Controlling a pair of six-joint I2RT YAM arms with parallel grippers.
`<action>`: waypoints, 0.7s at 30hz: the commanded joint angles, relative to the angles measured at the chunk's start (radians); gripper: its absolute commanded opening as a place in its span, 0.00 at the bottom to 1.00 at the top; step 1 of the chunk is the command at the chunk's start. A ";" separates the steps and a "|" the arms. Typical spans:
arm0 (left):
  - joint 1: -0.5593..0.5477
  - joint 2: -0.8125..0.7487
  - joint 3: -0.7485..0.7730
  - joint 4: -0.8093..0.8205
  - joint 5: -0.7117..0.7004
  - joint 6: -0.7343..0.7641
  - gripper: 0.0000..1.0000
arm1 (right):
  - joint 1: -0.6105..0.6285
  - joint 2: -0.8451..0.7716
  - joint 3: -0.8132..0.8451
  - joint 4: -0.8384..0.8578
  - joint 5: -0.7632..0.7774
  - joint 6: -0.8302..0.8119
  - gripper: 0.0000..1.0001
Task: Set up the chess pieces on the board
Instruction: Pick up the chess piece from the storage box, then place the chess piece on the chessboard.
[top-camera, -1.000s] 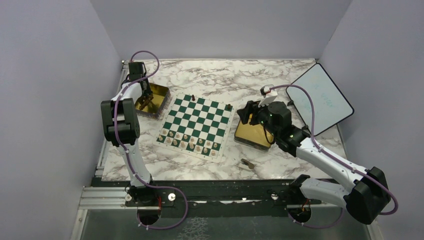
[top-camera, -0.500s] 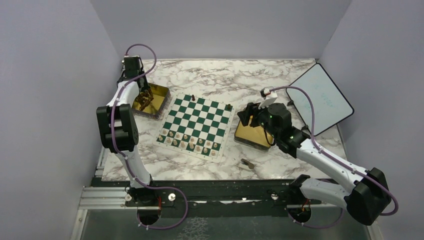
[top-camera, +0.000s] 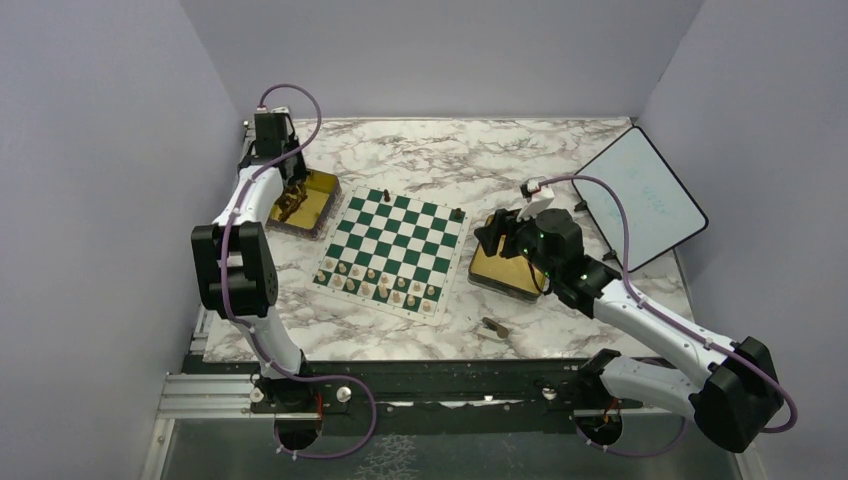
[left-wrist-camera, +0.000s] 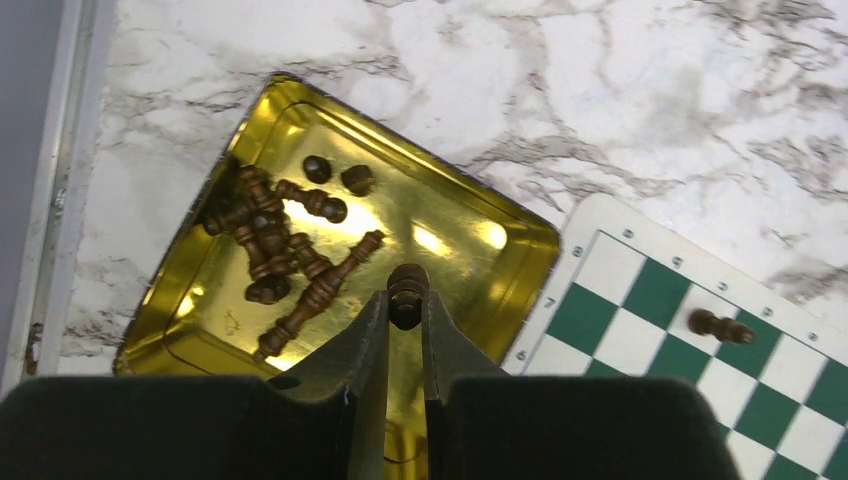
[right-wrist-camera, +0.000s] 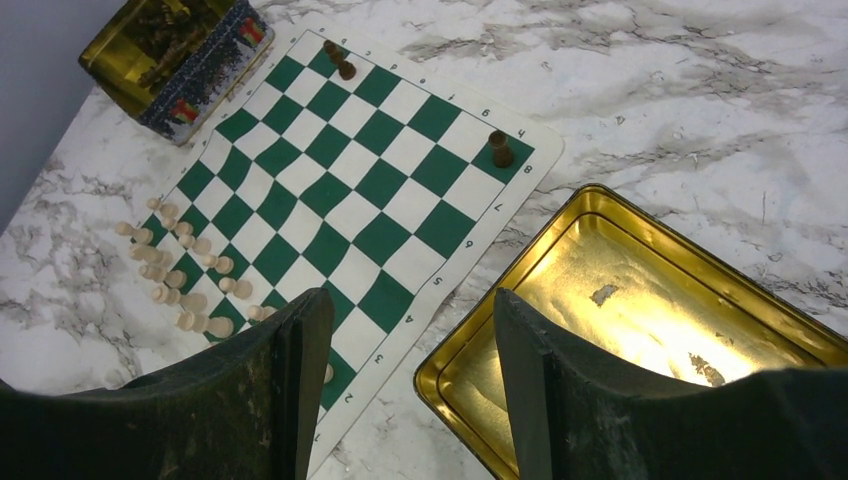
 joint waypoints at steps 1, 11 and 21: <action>-0.070 -0.080 -0.012 -0.005 0.053 -0.007 0.13 | 0.002 -0.018 -0.009 -0.004 -0.025 0.013 0.65; -0.260 -0.117 -0.013 -0.017 0.041 -0.009 0.13 | 0.001 -0.017 -0.029 0.004 -0.029 0.020 0.65; -0.418 -0.051 0.056 -0.018 0.030 -0.034 0.13 | 0.002 -0.024 -0.040 0.001 -0.019 0.018 0.65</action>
